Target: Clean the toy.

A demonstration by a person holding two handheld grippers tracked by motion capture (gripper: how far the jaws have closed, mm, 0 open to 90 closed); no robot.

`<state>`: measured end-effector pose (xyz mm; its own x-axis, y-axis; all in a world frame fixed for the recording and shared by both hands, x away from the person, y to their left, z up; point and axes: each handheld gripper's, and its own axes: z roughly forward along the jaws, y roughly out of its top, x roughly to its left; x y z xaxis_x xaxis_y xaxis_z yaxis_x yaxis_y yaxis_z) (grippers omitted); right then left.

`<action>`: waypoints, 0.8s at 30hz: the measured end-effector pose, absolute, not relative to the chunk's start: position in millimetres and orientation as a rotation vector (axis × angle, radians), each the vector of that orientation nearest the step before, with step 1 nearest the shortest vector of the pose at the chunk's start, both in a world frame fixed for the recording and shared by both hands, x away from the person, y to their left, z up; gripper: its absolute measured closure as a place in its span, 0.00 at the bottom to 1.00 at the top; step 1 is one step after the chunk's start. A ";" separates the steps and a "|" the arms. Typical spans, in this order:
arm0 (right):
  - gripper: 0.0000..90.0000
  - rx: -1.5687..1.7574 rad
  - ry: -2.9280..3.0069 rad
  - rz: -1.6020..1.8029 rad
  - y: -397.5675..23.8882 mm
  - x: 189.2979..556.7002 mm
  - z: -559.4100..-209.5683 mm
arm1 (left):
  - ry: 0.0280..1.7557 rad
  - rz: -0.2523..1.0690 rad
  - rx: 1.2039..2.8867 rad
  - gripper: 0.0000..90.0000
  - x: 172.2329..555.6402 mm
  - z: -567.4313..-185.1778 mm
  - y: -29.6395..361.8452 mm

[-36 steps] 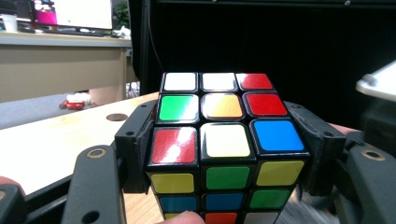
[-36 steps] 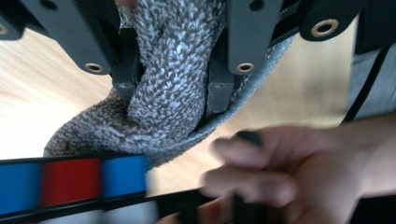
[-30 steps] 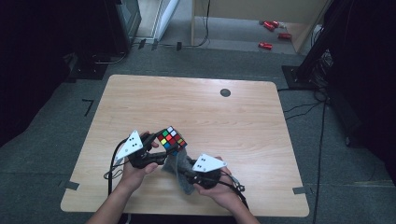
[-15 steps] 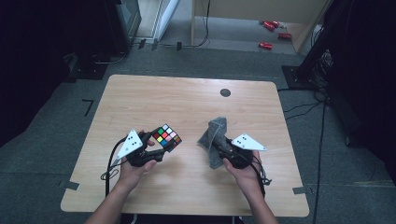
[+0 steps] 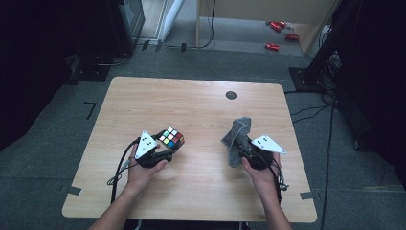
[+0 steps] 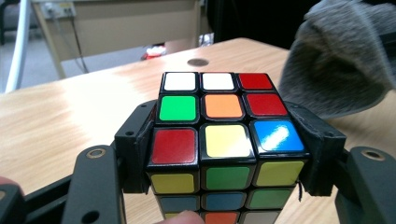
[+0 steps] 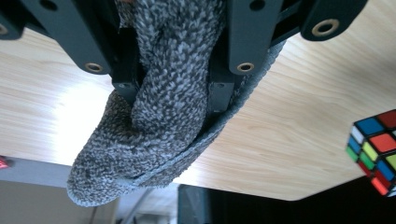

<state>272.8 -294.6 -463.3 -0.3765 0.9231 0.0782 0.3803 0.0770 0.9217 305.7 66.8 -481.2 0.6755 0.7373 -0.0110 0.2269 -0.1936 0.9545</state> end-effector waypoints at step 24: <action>0.73 1.428 1.845 1.013 -306.8 293.6 -515.6 | 0.859 0.565 1.827 0.38 320.8 -502.2 60.1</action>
<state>293.6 -306.8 -515.6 -0.2504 0.9681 -0.0005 0.5193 0.1348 0.8439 320.8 60.1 -502.2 0.6385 0.7696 -0.0015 0.3031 -0.2496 0.9197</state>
